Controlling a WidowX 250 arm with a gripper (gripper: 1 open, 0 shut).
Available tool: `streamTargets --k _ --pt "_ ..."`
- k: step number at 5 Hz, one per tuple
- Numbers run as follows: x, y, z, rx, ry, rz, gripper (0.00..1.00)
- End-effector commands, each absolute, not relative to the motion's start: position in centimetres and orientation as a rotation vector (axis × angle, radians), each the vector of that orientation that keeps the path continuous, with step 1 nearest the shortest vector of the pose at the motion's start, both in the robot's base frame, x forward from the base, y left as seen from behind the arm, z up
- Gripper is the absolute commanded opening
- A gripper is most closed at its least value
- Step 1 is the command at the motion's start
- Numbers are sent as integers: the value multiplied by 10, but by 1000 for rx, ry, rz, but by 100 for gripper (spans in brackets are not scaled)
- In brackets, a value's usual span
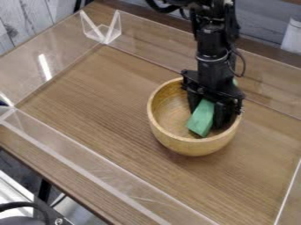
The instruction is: Put the green block in the brown bowl
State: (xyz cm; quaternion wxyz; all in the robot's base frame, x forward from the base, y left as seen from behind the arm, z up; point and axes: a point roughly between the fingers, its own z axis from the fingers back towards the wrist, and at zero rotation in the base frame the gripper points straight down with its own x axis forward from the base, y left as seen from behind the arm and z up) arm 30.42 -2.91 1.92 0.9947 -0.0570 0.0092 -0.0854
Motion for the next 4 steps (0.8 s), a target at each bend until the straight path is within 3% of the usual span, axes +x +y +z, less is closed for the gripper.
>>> streamTargets --k 1,4 --pt "284 -6 -11 -105 136 -103 0" --pt "279 4 -9 -105 157 -71 0"
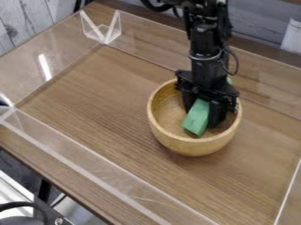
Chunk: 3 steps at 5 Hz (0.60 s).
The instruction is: Put the green block in the brown bowl
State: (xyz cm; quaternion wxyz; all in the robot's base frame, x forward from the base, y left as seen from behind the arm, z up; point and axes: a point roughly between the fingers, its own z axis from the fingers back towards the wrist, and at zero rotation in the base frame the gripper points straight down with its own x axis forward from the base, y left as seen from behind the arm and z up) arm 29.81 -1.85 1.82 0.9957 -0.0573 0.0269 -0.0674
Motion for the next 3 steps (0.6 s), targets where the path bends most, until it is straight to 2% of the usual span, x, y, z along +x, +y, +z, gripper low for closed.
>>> streamTargets --k 1,3 --pt "277 6 -5 -106 161 -64 100" --pt "273 9 5 -112 158 -48 100"
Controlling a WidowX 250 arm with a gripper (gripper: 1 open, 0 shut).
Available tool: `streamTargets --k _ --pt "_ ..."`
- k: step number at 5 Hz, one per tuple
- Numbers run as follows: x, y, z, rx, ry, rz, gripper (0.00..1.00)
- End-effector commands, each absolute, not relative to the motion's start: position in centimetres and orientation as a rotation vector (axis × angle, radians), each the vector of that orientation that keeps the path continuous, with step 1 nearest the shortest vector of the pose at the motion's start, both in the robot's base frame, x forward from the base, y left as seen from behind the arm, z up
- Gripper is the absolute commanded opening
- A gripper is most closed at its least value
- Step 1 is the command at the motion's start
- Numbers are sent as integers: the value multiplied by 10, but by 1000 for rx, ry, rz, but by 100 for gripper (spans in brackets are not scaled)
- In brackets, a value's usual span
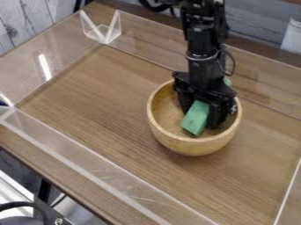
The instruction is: Put the green block in the brown bowl
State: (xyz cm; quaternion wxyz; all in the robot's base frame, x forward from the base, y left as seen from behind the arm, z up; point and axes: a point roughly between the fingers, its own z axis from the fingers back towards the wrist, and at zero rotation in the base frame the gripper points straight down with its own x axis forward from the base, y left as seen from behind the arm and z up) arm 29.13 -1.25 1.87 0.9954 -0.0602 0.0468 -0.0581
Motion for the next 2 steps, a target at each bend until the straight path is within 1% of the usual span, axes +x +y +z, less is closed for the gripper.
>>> streamTargets --k 1,2 --pt "272 11 11 -116 156 -39 100" --pt "270 15 23 -122 138 -28 100"
